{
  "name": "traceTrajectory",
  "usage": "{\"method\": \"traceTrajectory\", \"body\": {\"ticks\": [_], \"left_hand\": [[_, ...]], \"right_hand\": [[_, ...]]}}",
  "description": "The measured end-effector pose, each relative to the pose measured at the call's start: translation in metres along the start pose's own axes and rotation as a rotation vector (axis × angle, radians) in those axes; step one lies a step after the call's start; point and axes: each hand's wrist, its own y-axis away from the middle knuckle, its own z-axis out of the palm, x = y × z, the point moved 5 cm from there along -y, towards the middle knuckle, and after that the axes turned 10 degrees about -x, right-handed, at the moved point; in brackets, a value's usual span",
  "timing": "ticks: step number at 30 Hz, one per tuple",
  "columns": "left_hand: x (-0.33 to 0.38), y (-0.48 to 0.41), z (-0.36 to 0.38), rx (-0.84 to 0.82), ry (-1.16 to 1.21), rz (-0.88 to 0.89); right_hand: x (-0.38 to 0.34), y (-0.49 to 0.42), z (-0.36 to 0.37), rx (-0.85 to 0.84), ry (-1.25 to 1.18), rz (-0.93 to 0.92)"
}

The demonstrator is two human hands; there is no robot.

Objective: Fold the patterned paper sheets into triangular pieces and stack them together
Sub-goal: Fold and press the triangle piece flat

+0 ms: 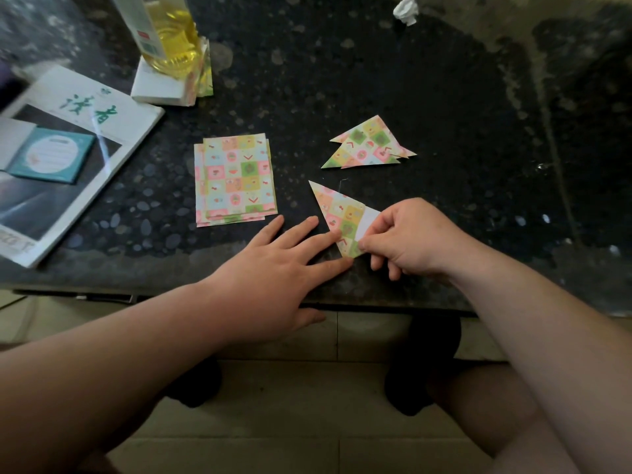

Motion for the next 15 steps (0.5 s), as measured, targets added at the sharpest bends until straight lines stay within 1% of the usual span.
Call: {"method": "traceTrajectory", "body": {"ticks": [7,11,15], "left_hand": [[0.0003,-0.0003,0.0004,0.036,-0.002,0.006],[0.0010,0.0000,-0.0010,0.013,0.000,-0.006],[0.0005,0.0002,-0.0015,0.029,0.019,0.003]], "right_hand": [[0.0010,-0.0004,-0.0006,-0.006,-0.009,-0.012],[0.0009,0.0000,-0.0005,-0.008,-0.001,-0.007],[0.0005,0.0007,-0.0009,-0.008,0.002,-0.006]]}}
